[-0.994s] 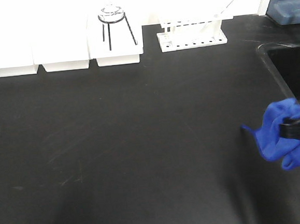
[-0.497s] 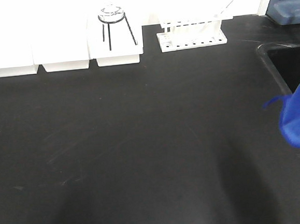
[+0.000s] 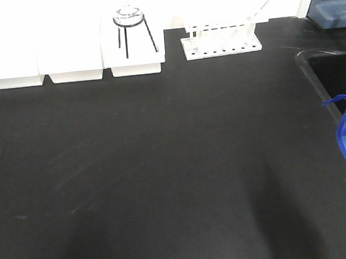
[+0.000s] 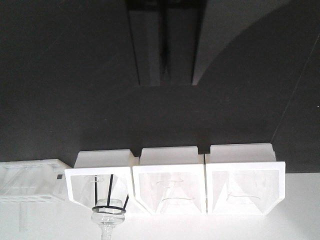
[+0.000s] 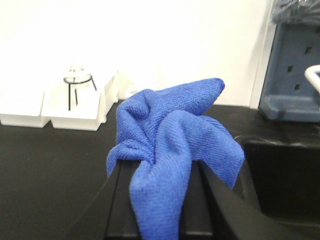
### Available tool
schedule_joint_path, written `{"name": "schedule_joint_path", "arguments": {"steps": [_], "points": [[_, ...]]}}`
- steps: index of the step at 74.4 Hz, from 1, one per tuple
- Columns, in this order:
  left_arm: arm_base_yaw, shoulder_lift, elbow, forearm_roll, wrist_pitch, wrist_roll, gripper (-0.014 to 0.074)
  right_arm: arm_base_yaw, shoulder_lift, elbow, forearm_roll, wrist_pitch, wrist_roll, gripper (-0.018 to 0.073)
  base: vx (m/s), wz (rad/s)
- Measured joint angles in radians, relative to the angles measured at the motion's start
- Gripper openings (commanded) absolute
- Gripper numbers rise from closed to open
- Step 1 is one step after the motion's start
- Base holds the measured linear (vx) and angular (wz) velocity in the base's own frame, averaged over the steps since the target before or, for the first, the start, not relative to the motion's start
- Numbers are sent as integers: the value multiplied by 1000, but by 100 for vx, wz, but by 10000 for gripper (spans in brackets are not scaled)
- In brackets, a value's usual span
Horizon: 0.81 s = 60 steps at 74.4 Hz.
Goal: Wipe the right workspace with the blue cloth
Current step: 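Lift the blue cloth up off the counter with the right gripper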
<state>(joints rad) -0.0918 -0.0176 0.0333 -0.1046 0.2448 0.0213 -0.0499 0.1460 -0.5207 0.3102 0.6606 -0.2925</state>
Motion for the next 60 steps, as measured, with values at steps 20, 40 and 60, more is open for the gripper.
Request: {"name": "schedule_joint_path", "arguments": {"steps": [20,40,60], "points": [[0,0,0,0,0,0,-6,-1,-55,221,0,-160,0,-4,0,0],[0,0,0,0,0,0,-6,-1,-55,233,4,-260,-1,-4,0,0],[0,0,0,0,0,0,-6,-1,-55,233,6,-263,-1,-4,0,0]]}}
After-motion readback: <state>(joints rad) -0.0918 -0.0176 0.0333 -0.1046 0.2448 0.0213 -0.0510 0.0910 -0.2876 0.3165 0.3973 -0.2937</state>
